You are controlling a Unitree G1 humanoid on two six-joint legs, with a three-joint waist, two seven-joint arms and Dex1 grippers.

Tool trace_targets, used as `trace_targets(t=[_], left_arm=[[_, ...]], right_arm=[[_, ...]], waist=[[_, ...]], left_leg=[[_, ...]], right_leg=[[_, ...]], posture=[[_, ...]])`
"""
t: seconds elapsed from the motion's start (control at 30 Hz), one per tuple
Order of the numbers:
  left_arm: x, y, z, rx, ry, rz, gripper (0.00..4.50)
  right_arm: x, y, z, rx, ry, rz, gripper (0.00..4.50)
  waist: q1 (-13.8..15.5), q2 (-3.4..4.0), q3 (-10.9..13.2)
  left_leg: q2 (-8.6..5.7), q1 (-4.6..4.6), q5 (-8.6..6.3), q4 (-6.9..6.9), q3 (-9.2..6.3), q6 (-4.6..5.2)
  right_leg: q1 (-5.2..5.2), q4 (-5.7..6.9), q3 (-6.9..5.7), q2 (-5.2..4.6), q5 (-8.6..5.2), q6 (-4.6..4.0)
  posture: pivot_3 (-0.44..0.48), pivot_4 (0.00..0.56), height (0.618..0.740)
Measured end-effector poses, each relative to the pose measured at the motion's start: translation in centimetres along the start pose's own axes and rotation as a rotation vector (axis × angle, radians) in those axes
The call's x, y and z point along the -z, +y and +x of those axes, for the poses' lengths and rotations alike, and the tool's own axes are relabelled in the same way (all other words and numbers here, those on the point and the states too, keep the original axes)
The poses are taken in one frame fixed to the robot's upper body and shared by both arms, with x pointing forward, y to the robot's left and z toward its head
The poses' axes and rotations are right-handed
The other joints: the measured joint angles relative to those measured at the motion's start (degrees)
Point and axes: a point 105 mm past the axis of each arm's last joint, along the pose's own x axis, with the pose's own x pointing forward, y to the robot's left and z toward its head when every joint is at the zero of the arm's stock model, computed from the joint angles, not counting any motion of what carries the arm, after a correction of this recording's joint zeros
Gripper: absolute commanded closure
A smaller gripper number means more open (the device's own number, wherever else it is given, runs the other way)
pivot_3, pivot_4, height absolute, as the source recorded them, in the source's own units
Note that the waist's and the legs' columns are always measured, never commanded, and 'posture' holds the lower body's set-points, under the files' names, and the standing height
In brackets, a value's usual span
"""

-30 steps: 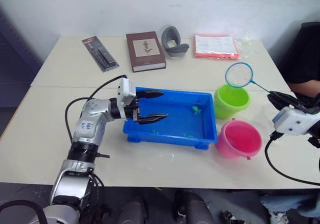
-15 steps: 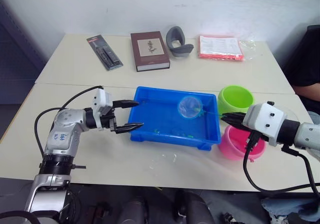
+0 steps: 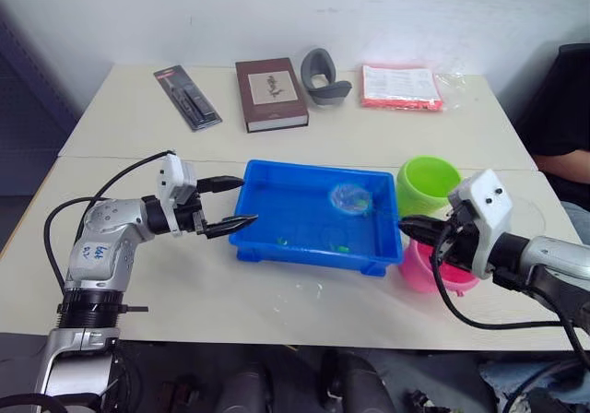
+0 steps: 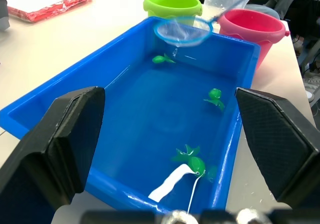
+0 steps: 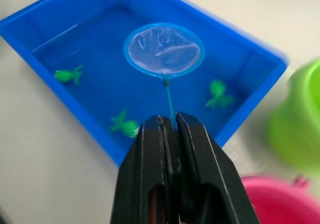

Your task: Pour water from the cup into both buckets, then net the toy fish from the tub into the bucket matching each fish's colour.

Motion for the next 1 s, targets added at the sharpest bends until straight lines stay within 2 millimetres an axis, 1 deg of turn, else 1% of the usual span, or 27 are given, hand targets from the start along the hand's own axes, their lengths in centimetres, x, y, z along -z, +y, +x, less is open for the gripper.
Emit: trace_targets(t=[0.1, 0.2, 0.33, 0.4, 0.47, 0.53, 0.67, 0.77, 1.0], left_arm=[[-0.4, 0.1, 0.2, 0.007, -0.005, 0.017, 0.04], [-0.6, 0.0, 0.6, 0.029, -0.003, 0.038, 0.04], [-0.8, 0.1, 1.2, 0.051, -0.009, 0.054, 0.04], [-0.9, 0.0, 1.6, 0.061, -0.017, 0.064, 0.04], [-1.0, 0.0, 1.6, 0.064, -0.020, 0.074, 0.04], [-1.0, 0.0, 1.6, 0.062, -0.021, 0.078, 0.04], [-0.5, 0.2, 1.7, 0.052, -0.026, 0.064, 0.04], [-0.6, 0.2, 1.8, 0.054, -0.029, 0.073, 0.04], [-0.1, 0.1, 2.0, 0.073, -0.022, 0.057, 0.04]], right_arm=[[1.1, -0.1, 0.6, -0.011, 0.069, 0.161, 4.50], [1.7, 0.1, 1.1, -0.016, 0.144, 0.256, 4.50], [1.0, 0.0, 1.6, 0.045, 0.192, 0.333, 4.50], [1.3, -0.3, 1.9, 0.082, 0.214, 0.363, 4.50], [1.8, -0.6, 2.3, 0.121, 0.238, 0.379, 4.50], [1.9, -0.8, 2.5, 0.146, 0.244, 0.389, 4.50], [1.2, -2.0, 2.8, 0.239, 0.220, 0.393, 4.50], [0.3, -2.4, 3.0, 0.285, 0.195, 0.366, 4.50], [0.3, -2.7, 4.0, 0.329, 0.169, 0.355, 4.50]], waist=[[0.1, 0.00, 0.0], [0.1, 0.00, 0.0], [0.0, -0.01, 0.0], [-0.1, -0.01, 0.0], [-0.1, -0.01, 0.0], [0.0, -0.01, 0.0], [0.0, -0.01, 0.0], [0.0, -0.01, 0.0], [0.1, -0.01, 0.0]], left_leg=[[-0.05, -0.01, 0.00, 0.01, 0.01, 0.01], [-0.08, -0.01, 0.00, -0.01, 0.07, 0.01], [-0.04, 0.00, 0.00, -0.01, 0.11, 0.01], [-0.01, -0.03, 0.00, -0.01, 0.13, 0.01], [0.00, -0.06, 0.00, -0.02, 0.12, 0.01], [0.01, -0.07, 0.00, -0.01, 0.12, 0.01], [0.03, -0.07, 0.00, 0.00, 0.12, 0.01], [0.04, -0.11, 0.00, -0.02, 0.10, 0.01], [0.01, -0.18, 0.00, -0.01, 0.06, 0.02]], right_leg=[[0.00, 0.01, 0.00, -0.03, 0.00, 0.00], [-0.03, 0.01, -0.01, -0.05, 0.00, 0.00], [-0.02, -0.02, -0.10, -0.02, 0.00, 0.01], [-0.03, -0.04, -0.09, 0.01, 0.01, 0.01], [-0.06, -0.06, -0.09, 0.00, 0.01, 0.02], [-0.07, -0.06, -0.07, -0.01, 0.01, 0.03], [-0.07, -0.08, -0.07, -0.03, 0.02, 0.03], [-0.11, -0.11, -0.09, -0.04, 0.02, 0.03], [-0.11, -0.16, -0.16, -0.12, 0.03, 0.05]], posture=[[0.000, 0.150, 0.740], [0.000, 0.150, 0.740], [0.000, 0.150, 0.740], [0.000, 0.150, 0.740], [0.000, 0.150, 0.740], [0.000, 0.150, 0.740], [0.000, 0.150, 0.740], [0.000, 0.150, 0.740], [0.000, 0.150, 0.740]])
